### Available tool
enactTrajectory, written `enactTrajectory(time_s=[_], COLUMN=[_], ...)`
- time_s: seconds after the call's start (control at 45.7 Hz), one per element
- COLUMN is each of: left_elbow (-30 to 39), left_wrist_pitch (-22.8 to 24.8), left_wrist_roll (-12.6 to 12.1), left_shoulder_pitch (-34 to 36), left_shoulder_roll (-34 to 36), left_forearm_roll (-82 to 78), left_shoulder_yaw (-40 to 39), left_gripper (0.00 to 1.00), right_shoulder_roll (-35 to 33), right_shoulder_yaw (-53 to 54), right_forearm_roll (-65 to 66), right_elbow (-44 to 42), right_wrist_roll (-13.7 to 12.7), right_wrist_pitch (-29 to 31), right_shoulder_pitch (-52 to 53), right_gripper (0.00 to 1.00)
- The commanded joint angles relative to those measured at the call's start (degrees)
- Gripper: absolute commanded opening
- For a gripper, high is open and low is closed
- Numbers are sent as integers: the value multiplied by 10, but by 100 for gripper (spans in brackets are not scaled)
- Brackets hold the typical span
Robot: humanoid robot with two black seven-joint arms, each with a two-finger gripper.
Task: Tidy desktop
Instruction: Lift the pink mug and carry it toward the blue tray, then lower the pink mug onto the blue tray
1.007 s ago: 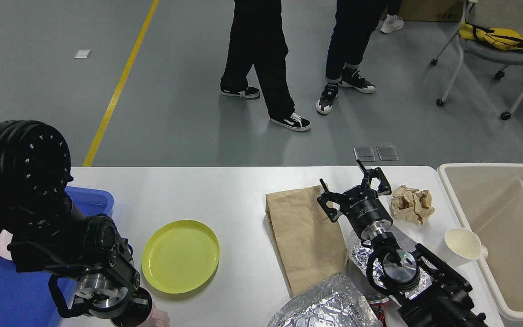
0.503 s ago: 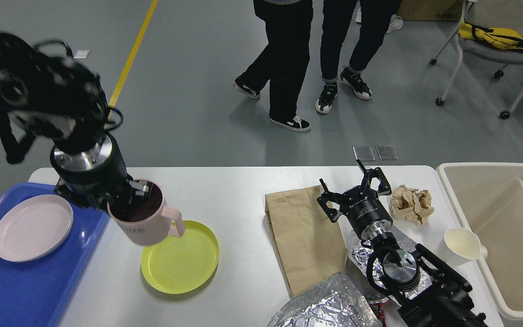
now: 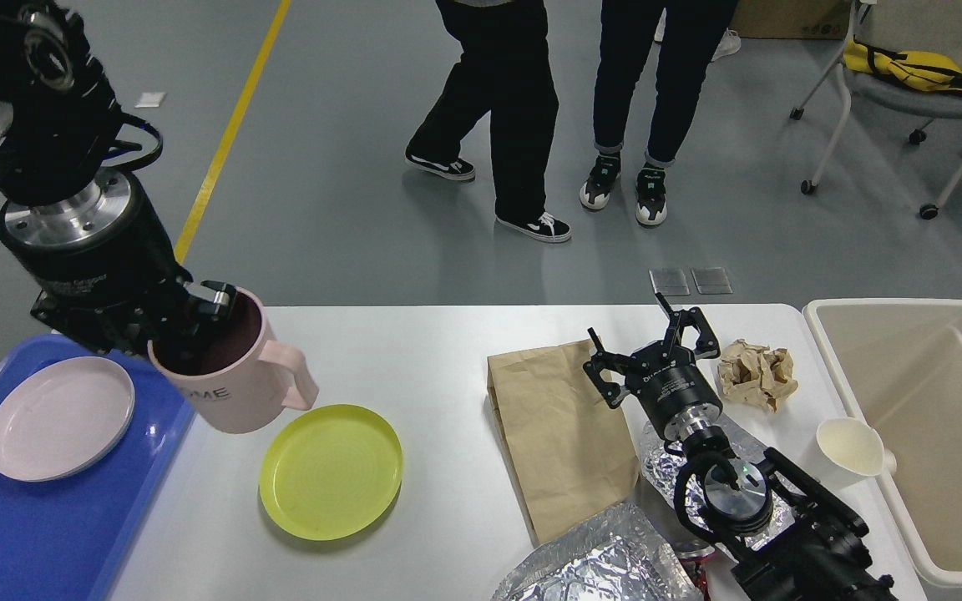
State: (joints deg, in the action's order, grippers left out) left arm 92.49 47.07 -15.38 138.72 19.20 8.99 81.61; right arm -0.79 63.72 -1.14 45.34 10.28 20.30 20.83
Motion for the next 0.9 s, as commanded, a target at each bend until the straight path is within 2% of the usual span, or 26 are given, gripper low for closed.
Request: enactTrajectory(time_s=[0.0, 0.066, 0.175, 0.263, 0.569, 0.744, 0.876], left_elbow=[-1, -1, -1, -1, -18, -39, -59], left_wrist_pitch=[-58, -95, -172, -211, -351, -366, -367], left_wrist_roll=[4, 14, 47, 68, 76, 77, 91], left_shoulder_pitch=[-101, -157, -232, -277, -407, -427, -427], left_shoulder_roll=[7, 11, 13, 13, 14, 17, 22], left_forearm_roll=[-18, -35, -49, -49, -50, -50, -50], left_shoulder_yaw=[46, 58, 80, 95, 102, 122, 144], left_gripper=[0, 0, 0, 0, 1, 1, 1], right_shoulder_roll=[0, 0, 0, 0, 0, 0, 0], right_shoulder_yaw=[0, 0, 0, 0, 0, 0, 0], right_forearm_roll=[0, 0, 0, 0, 0, 0, 0], right_elbow=[0, 0, 0, 0, 0, 0, 0], right_wrist_roll=[0, 0, 0, 0, 0, 0, 0], right_wrist_pitch=[0, 0, 0, 0, 0, 0, 0], right_shoulder_pitch=[0, 0, 0, 0, 0, 0, 0], right_gripper=[100, 100, 100, 100, 100, 100, 100])
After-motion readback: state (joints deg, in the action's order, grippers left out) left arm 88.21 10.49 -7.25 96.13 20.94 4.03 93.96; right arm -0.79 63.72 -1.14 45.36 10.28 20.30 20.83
